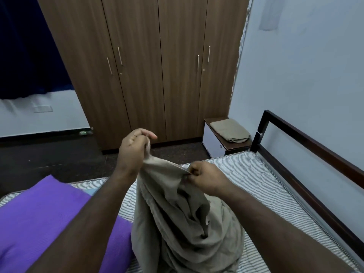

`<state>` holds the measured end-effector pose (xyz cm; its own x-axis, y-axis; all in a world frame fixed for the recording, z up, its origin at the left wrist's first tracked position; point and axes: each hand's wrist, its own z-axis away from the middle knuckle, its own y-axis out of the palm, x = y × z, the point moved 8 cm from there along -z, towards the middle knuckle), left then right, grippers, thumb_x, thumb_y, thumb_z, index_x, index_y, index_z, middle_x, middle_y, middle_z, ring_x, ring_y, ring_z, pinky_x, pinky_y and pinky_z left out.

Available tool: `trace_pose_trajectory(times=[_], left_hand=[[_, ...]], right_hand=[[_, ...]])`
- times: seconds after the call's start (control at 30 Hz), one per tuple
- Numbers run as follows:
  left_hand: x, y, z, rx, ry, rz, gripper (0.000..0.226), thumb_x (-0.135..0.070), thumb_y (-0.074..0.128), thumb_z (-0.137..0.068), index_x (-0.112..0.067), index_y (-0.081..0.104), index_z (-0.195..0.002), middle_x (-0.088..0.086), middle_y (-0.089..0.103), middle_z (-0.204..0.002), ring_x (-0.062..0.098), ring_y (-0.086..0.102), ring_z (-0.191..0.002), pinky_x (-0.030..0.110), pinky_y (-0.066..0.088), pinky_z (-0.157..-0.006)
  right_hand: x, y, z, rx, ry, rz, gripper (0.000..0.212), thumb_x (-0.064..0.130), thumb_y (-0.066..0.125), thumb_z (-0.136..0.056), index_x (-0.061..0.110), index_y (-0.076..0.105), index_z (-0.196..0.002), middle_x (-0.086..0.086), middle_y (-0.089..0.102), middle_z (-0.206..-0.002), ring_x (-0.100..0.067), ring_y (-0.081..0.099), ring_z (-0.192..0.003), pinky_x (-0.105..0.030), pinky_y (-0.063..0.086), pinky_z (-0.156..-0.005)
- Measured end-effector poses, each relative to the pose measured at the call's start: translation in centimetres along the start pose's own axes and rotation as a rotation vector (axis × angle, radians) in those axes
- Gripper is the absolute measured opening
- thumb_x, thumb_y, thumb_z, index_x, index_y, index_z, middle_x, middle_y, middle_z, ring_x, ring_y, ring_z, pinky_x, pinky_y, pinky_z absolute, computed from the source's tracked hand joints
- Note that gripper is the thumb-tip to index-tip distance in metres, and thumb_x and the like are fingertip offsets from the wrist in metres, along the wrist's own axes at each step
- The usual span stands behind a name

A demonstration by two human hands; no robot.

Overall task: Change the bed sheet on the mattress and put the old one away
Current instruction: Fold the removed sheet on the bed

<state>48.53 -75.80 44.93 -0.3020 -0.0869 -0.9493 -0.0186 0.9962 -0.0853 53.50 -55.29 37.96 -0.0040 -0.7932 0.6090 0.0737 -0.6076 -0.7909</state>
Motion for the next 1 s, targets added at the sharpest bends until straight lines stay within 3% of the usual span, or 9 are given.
trace_pose_trajectory(times=[0.07,0.13,0.2,0.27,0.43,0.53,0.73,0.87,1.0], left_hand=[[-0.2,2.0,1.1,0.223,0.023,-0.264,0.026,-0.047,0.064,-0.080,-0.025,0.076,-0.087,-0.016,0.065,-0.069,-0.001,0.057,-0.067,0.028,0.044,-0.064],[1.1,4.3,2.3,0.480,0.042,-0.712,0.057,-0.077,0.063,-0.067,-0.042,0.072,-0.111,-0.025,0.070,-0.102,-0.006,0.062,-0.096,0.030,0.052,-0.081],[2.2,5.1,2.8,0.549,0.073,-1.042,0.056,-0.077,0.058,-0.074,-0.050,0.062,-0.123,-0.026,0.066,-0.116,-0.001,0.060,-0.110,0.032,0.052,-0.087],[1.4,5.0,2.5,0.475,0.136,-1.135,0.036,-0.065,0.055,-0.084,-0.052,0.063,-0.117,-0.021,0.069,-0.111,0.007,0.063,-0.109,0.033,0.052,-0.082],[0.7,6.2,3.6,0.501,0.263,-1.229,0.053,-0.070,0.051,-0.082,-0.052,0.048,-0.132,-0.025,0.059,-0.126,0.003,0.059,-0.116,0.033,0.052,-0.083],[0.4,6.2,3.3,0.401,0.327,-1.247,0.035,-0.054,0.042,-0.091,-0.048,0.057,-0.123,-0.019,0.065,-0.118,0.008,0.063,-0.108,0.034,0.053,-0.077],[-2.3,4.6,3.7,0.187,0.455,-1.038,0.038,-0.040,0.040,-0.083,-0.039,0.070,-0.107,-0.017,0.072,-0.105,0.012,0.069,-0.097,0.031,0.054,-0.069],[-3.3,3.0,3.6,0.075,0.444,-0.875,0.036,-0.031,0.047,-0.084,-0.036,0.073,-0.108,-0.017,0.073,-0.106,0.009,0.068,-0.100,0.033,0.056,-0.076],[-4.1,2.1,3.7,0.049,0.477,-0.706,0.037,-0.019,0.052,-0.084,-0.031,0.074,-0.111,-0.016,0.073,-0.107,0.007,0.068,-0.104,0.037,0.057,-0.083]], right_hand=[[0.3,-1.5,-0.2,-0.115,-0.022,0.036,0.005,0.025,0.063,-0.087,0.028,0.067,-0.089,0.010,0.065,-0.078,-0.014,0.062,-0.080,-0.030,0.047,-0.065],[0.9,-2.3,-0.3,-0.173,-0.052,0.070,0.008,0.027,0.060,-0.086,0.031,0.066,-0.091,0.008,0.068,-0.080,-0.016,0.063,-0.081,-0.033,0.050,-0.066],[1.6,-2.7,-0.2,-0.208,-0.080,0.084,0.010,0.032,0.058,-0.087,0.032,0.066,-0.094,0.007,0.070,-0.085,-0.017,0.064,-0.083,-0.036,0.052,-0.068],[2.0,-2.6,0.1,-0.249,-0.115,0.118,0.015,0.035,0.057,-0.090,0.032,0.066,-0.101,0.005,0.072,-0.090,-0.019,0.065,-0.087,-0.038,0.053,-0.073],[2.0,-2.9,0.5,-0.319,-0.151,0.177,0.019,0.034,0.054,-0.093,0.032,0.065,-0.107,0.004,0.071,-0.094,-0.021,0.062,-0.097,-0.039,0.046,-0.084],[1.9,-2.5,0.3,-0.306,-0.162,0.179,0.019,0.038,0.052,-0.094,0.033,0.064,-0.108,0.005,0.070,-0.093,-0.019,0.060,-0.097,-0.040,0.043,-0.087],[-1.1,0.8,-0.8,0.021,-0.051,0.055,0.021,0.030,0.057,-0.083,0.033,0.059,-0.103,0.008,0.069,-0.094,-0.024,0.063,-0.098,-0.040,0.050,-0.085],[-3.2,2.3,-0.8,0.116,-0.001,-0.090,0.019,0.024,0.062,-0.079,0.031,0.067,-0.096,0.013,0.069,-0.091,-0.014,0.064,-0.090,-0.036,0.054,-0.083],[-3.4,3.5,-0.8,0.208,-0.009,-0.232,0.033,0.012,0.060,-0.077,0.037,0.071,-0.097,0.008,0.072,-0.104,-0.013,0.065,-0.101,-0.037,0.054,-0.092]])
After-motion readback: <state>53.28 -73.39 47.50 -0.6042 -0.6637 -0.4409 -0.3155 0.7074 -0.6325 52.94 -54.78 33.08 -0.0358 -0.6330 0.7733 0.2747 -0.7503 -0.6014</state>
